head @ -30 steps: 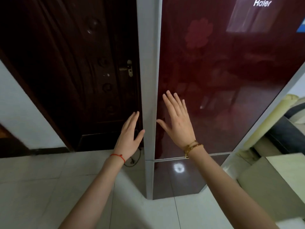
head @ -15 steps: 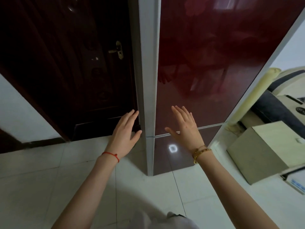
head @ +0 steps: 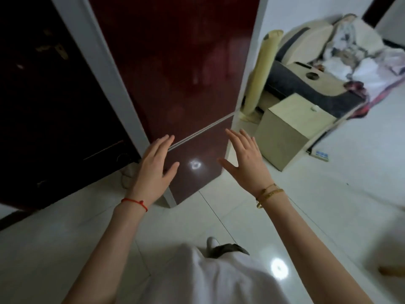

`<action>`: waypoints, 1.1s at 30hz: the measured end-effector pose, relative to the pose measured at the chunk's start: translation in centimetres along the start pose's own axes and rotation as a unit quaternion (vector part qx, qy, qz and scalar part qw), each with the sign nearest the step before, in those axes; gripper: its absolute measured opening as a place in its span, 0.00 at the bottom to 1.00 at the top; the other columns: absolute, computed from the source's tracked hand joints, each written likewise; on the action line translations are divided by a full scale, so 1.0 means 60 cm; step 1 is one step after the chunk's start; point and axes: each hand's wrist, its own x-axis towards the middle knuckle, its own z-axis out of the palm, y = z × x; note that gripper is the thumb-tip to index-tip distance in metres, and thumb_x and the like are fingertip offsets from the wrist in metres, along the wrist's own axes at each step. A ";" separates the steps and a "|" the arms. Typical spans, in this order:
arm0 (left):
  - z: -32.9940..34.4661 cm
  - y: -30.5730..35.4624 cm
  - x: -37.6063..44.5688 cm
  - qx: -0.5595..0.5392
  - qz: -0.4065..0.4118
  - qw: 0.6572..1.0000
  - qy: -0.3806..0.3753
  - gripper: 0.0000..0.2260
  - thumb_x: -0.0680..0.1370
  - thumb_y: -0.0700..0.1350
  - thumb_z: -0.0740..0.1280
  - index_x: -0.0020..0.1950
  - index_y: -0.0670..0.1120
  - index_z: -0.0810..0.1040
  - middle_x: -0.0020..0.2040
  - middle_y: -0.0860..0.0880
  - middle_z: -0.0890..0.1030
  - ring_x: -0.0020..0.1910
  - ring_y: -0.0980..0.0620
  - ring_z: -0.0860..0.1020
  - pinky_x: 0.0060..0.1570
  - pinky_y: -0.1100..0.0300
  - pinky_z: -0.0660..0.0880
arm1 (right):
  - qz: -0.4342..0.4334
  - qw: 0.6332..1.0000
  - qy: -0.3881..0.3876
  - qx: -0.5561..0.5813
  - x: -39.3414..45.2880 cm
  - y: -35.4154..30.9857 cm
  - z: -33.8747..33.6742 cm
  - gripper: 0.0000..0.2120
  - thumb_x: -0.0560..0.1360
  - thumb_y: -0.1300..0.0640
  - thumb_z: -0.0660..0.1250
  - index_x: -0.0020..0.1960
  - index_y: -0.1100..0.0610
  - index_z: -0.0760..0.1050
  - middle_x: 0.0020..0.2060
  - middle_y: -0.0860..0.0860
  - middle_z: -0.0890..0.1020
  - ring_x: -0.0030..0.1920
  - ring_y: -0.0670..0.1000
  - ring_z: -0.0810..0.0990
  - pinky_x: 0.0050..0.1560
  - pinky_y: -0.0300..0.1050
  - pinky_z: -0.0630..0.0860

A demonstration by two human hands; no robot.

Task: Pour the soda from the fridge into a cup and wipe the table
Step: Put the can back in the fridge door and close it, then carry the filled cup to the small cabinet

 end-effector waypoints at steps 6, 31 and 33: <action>0.073 0.108 0.031 -0.018 0.094 0.993 -0.075 0.28 0.79 0.45 0.66 0.78 0.47 0.61 0.77 0.50 0.63 0.76 0.53 0.60 0.74 0.57 0.59 | 0.117 0.992 0.026 -0.038 -0.113 0.073 -0.054 0.34 0.77 0.40 0.60 0.78 0.53 0.56 0.76 0.49 0.62 0.78 0.53 0.53 0.78 0.55 0.49; 0.553 0.702 -0.060 -0.041 0.369 0.870 -0.324 0.22 0.81 0.49 0.61 0.75 0.49 0.65 0.76 0.50 0.64 0.76 0.51 0.59 0.75 0.49 0.59 | 0.495 0.854 0.145 -0.076 -0.728 0.433 -0.358 0.27 0.81 0.45 0.57 0.76 0.54 0.60 0.74 0.49 0.66 0.77 0.52 0.56 0.78 0.54 0.50; 0.589 0.748 -0.071 -0.043 0.391 0.854 -0.339 0.22 0.82 0.50 0.61 0.75 0.49 0.65 0.76 0.49 0.64 0.76 0.50 0.60 0.74 0.47 0.60 | 0.515 0.839 0.162 -0.076 -0.767 0.455 -0.382 0.26 0.81 0.46 0.57 0.76 0.54 0.60 0.74 0.49 0.66 0.77 0.52 0.56 0.78 0.54 0.50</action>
